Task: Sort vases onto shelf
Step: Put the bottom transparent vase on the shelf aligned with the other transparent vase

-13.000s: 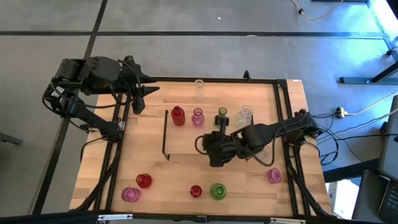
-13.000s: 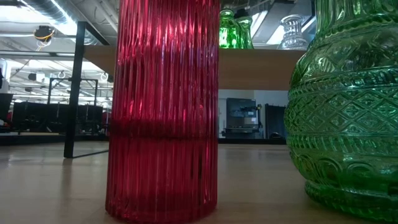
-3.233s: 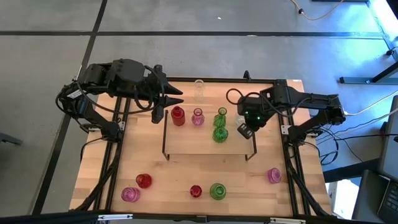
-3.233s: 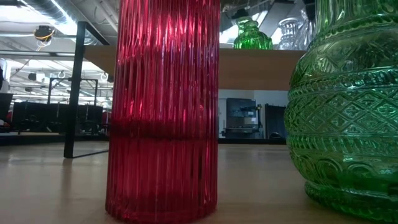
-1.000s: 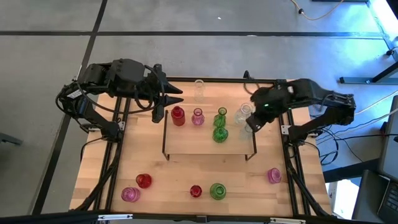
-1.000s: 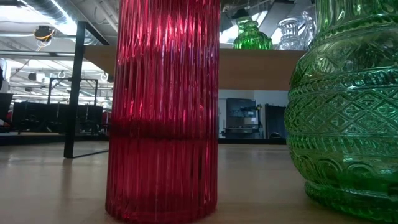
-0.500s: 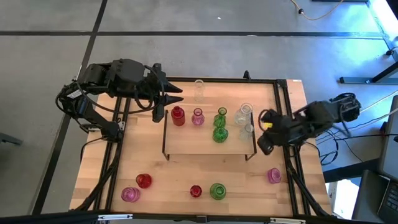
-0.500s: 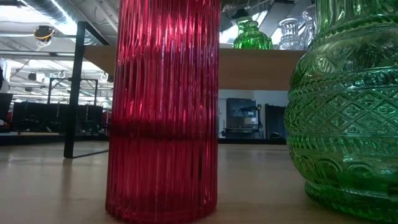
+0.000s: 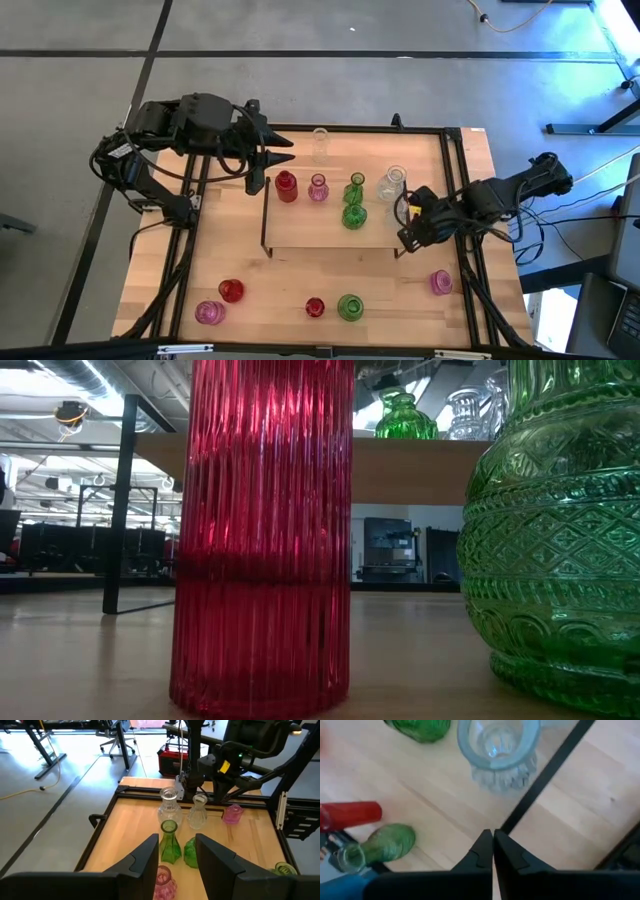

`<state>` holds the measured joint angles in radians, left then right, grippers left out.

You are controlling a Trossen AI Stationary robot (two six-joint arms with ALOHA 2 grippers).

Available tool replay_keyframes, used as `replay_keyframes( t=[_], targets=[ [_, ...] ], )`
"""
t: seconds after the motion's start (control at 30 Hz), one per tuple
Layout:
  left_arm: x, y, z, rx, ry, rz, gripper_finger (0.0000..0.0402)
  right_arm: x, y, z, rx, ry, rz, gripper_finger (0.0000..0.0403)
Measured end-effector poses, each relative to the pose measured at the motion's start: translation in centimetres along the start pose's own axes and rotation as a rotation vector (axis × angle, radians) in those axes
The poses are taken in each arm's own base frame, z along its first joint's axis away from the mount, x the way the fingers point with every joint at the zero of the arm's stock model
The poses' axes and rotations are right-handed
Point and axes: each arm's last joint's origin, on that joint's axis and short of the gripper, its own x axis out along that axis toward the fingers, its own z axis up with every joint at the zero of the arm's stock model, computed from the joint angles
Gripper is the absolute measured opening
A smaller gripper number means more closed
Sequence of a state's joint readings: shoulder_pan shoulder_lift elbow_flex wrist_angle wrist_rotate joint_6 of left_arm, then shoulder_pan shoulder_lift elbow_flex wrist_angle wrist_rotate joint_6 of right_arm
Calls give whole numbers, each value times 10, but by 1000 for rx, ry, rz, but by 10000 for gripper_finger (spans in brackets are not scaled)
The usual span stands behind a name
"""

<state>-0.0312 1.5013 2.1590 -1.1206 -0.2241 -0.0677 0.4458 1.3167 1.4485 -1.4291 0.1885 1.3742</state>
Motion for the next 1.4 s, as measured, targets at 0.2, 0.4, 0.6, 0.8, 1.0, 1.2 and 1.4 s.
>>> replay_keyframes(
  t=[0.2, 0.4, 0.6, 0.8, 1.0, 1.2, 1.4],
  targets=[
    [0, 0, -2, 6, 25, 3, 121, 16, -4, -4, -15, 8, -69, 0],
    [0, 0, -3, 7, 30, 4, 121, 19, -2, -2, -28, -66, -59, 0],
    [0, 0, -3, 32, 30, 4, 121, 18, -1, 0, -48, -98, -55, 0],
    [0, 0, -3, 37, 30, 5, 121, 18, -1, 0, -79, -103, -55, 0],
    [0, 0, -3, 44, 30, 5, 121, 18, 2, 1, -100, -139, -39, 0],
    [0, 0, -3, 43, 31, 5, 121, 18, 1, 1, -108, -143, -44, 0],
    [0, 0, -3, 33, 31, 5, 121, 20, 0, 1, -109, -150, -78, 0]
  ],
)
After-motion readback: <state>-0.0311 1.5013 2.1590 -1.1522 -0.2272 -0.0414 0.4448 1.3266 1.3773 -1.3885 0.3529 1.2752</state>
